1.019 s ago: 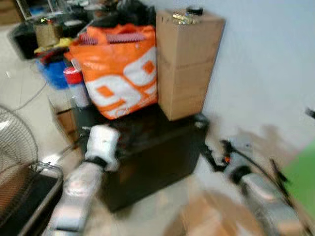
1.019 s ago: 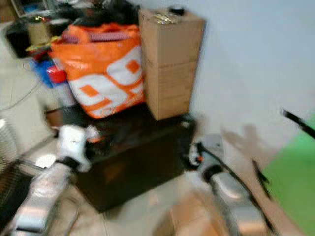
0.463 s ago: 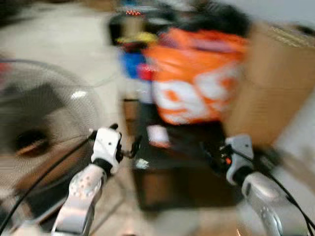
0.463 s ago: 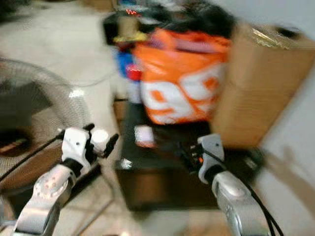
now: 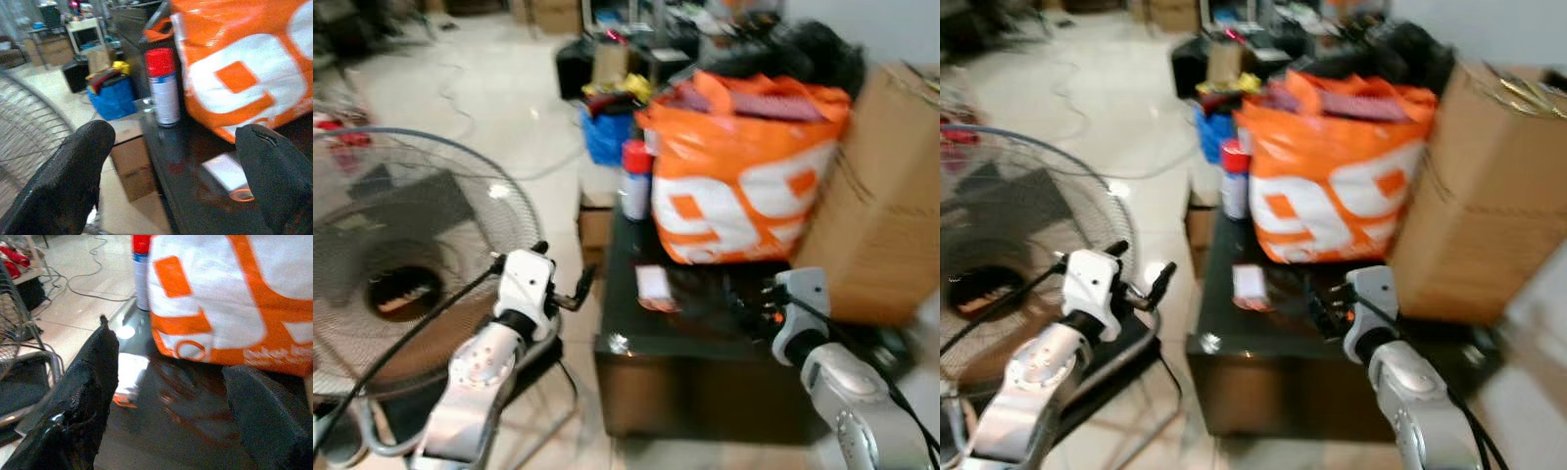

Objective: Hang keys on a hook

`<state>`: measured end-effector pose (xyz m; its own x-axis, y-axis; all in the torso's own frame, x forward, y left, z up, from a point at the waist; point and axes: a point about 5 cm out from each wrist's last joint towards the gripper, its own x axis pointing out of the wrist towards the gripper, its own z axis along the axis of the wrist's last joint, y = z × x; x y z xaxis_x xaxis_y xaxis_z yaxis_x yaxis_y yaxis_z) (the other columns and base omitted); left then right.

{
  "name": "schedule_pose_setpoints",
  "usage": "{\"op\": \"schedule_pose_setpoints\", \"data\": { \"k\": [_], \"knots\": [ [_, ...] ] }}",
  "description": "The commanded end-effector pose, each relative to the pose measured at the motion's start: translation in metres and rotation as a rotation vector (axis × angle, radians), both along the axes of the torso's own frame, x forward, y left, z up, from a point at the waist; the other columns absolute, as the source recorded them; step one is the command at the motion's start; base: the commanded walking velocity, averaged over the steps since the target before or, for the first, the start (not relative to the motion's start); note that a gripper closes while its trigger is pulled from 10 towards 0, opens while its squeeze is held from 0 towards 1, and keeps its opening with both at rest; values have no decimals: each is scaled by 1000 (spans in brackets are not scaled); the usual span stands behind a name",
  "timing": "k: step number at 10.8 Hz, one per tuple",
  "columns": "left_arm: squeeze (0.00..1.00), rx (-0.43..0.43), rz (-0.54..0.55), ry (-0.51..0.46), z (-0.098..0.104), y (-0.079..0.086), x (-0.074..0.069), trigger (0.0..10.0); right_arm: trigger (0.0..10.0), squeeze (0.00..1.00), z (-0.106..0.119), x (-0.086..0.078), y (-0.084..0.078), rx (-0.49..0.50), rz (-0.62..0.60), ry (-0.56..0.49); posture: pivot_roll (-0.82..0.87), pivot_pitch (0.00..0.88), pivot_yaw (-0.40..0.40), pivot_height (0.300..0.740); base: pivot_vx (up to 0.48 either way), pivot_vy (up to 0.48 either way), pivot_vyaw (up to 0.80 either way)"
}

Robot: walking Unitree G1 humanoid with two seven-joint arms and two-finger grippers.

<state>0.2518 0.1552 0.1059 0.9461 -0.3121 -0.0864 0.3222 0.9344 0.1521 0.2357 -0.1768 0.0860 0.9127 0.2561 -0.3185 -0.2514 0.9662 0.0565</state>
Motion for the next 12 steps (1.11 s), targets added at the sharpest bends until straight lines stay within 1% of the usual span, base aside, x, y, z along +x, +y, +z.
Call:
{"op": "schedule_pose_setpoints", "data": {
  "k": [1,6,8,9,10,12],
  "knots": [
    [0,10,6,-9,3,4,1,10000,10000,0,4,2,6,2,24,-17,-5,0,22,740,270,0,0],
    [0,16,-7,-3,2,3,2,10000,10000,0,4,6,6,-12,20,-19,-4,0,23,740,269,0,0],
    [0,23,-30,5,1,3,4,10000,10000,0,1,4,2,-28,-2,-10,-9,0,28,740,266,0,0],
    [0,30,-43,10,0,3,6,10000,10000,0,-2,1,-3,-37,-37,3,-18,0,32,740,262,0,-788],
    [0,33,-62,13,0,2,10,10000,10000,0,-5,-6,-10,-51,-75,12,-30,0,37,740,259,0,-788],
    [0,25,-89,24,-3,-2,13,10000,10000,0,-7,-17,-16,-63,-98,25,-48,0,40,740,253,0,-788]
  ]
}}
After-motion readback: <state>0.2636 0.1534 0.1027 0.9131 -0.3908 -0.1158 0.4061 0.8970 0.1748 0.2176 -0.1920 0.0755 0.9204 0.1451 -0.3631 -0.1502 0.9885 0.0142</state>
